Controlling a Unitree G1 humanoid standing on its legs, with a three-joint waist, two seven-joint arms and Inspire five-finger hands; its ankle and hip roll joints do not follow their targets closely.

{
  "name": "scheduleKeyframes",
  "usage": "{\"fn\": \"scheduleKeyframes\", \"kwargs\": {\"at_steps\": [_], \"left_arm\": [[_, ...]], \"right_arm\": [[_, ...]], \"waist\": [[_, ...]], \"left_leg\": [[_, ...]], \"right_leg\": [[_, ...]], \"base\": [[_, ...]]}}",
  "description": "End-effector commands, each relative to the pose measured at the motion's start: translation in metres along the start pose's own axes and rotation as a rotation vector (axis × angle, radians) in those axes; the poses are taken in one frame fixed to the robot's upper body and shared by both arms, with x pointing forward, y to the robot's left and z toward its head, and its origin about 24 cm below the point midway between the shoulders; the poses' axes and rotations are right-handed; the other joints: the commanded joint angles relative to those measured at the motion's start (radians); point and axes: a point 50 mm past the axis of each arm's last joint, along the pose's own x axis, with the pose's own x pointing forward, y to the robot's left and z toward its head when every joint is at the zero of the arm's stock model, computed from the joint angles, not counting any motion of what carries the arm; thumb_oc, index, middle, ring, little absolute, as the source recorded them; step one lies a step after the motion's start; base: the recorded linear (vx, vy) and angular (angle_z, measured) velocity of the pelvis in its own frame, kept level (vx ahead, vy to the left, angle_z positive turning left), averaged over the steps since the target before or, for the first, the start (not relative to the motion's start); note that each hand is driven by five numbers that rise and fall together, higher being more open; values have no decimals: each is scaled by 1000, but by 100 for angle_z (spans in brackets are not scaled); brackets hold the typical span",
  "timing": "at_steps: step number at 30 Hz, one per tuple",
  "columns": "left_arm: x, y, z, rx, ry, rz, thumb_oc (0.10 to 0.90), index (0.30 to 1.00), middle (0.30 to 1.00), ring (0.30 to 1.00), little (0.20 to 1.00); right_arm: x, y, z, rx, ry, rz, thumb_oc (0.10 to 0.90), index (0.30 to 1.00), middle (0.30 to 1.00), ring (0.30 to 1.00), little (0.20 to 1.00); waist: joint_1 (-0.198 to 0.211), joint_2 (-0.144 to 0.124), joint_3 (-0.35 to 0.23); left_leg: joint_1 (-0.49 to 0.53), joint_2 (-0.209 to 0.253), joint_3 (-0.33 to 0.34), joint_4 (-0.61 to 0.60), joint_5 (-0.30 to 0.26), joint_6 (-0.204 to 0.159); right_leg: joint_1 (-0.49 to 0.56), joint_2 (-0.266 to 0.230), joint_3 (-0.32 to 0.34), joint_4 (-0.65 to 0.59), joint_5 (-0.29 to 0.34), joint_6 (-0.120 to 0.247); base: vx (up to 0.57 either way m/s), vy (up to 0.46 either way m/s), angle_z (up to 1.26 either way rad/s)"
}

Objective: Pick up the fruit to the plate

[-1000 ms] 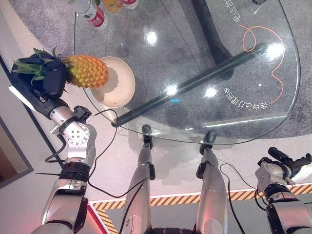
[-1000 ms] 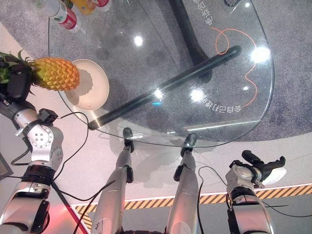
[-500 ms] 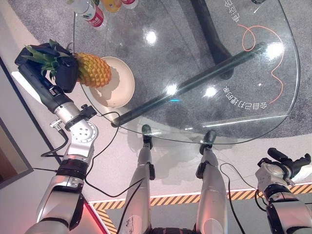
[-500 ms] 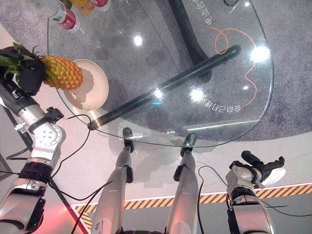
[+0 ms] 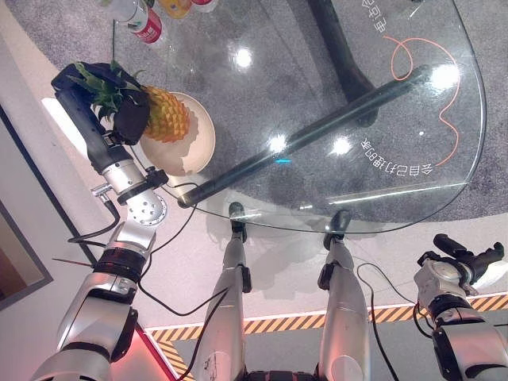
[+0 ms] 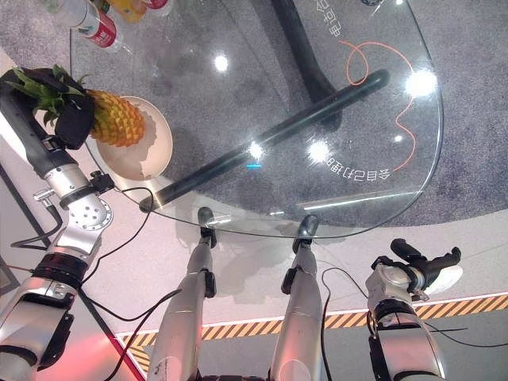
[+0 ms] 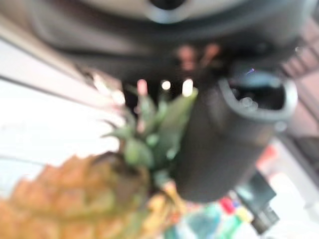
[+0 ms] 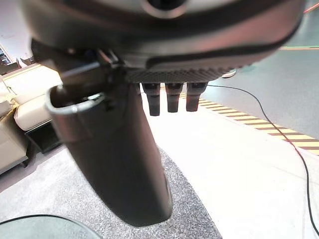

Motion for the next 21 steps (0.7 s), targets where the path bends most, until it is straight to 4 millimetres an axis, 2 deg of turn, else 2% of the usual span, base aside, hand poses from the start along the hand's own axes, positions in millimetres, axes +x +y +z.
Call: {"fn": "scheduleKeyframes", "kwargs": {"at_steps": [1,21], "left_arm": [[51,16,36,-63,-215,177,100,300,300,300,200],[53,12,31,-55,-185,171,100,300,300,300,200]], "right_arm": [[14,-22,5,-12,-33,-101,800,900,900,900,900],[11,-10,16,16,-59,-77,800,900,900,900,900]], "waist": [[20,-40,-19],[16,-51,-19]], "left_leg": [[16,64,-28,84,-98,-65],[-6,65,-32,98,-102,-66]], "right_leg": [[-11,4,30,-3,66,19],[-31,13,30,9,60,16]], "base": [[0,0,0],[0,0,0]]}}
